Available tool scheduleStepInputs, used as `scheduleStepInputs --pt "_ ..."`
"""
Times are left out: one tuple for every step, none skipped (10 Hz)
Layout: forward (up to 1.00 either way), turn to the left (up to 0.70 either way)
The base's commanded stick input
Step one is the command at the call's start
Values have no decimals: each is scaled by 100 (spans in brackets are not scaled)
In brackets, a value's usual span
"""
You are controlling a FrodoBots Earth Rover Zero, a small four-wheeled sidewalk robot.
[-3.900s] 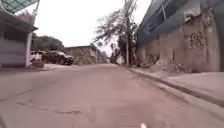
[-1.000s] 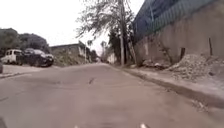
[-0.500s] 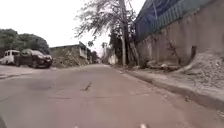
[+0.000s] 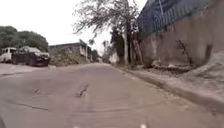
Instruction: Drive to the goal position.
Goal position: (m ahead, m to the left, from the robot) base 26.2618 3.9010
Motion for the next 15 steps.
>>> scheduleStepInputs --pt "100 0" --pt "100 0" --pt "100 0" --pt "100 0" --pt "100 0" --pt "100 0" --pt "100 0" --pt "100 0" --pt "100 0" --pt "100 0" --pt "100 0" --pt "100 0" --pt "100 0" --pt "100 0" --pt "100 0"
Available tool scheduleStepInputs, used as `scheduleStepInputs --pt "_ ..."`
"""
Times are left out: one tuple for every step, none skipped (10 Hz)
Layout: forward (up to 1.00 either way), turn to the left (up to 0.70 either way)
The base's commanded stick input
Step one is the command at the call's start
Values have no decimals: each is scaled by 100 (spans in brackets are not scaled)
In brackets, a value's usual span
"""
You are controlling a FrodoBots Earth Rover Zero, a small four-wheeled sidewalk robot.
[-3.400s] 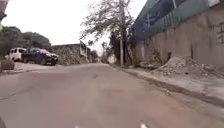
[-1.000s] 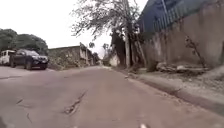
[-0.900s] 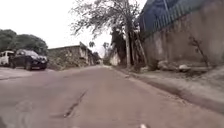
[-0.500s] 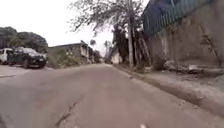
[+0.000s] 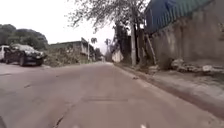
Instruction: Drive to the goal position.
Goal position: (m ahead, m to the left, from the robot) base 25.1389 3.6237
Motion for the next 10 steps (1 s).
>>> scheduleStepInputs --pt "100 0" --pt "100 0" --pt "100 0" --pt "100 0" --pt "100 0" --pt "100 0" --pt "100 0" --pt "100 0" --pt "100 0" --pt "100 0"
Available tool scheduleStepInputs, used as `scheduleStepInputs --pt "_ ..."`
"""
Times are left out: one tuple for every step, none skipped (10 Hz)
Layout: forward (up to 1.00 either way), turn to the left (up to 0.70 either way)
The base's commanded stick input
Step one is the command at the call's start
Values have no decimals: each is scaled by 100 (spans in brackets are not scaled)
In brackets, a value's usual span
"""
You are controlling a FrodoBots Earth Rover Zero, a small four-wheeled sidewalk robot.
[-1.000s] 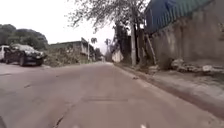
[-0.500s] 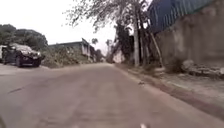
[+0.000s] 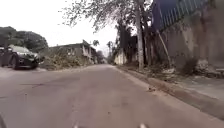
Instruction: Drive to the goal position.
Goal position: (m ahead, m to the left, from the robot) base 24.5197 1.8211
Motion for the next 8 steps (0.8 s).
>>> scheduleStepInputs --pt "100 0" --pt "100 0" --pt "100 0" --pt "100 0" --pt "100 0" --pt "100 0" --pt "100 0" --pt "100 0"
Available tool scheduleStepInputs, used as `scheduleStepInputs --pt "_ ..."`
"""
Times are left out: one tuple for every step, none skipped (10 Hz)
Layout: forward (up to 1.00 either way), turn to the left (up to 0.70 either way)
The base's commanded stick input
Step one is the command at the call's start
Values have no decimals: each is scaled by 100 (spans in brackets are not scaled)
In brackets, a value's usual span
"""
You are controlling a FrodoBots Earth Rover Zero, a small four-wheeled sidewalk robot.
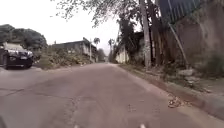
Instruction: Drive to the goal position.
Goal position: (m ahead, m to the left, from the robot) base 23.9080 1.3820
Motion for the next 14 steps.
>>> scheduleStepInputs --pt "100 0" --pt "100 0" --pt "100 0" --pt "100 -19" --pt "100 -27" --pt "100 -27" --pt "100 -8" --pt "100 0" --pt "100 0" --pt "100 0" --pt "100 0" --pt "100 0" --pt "100 0" --pt "100 0"
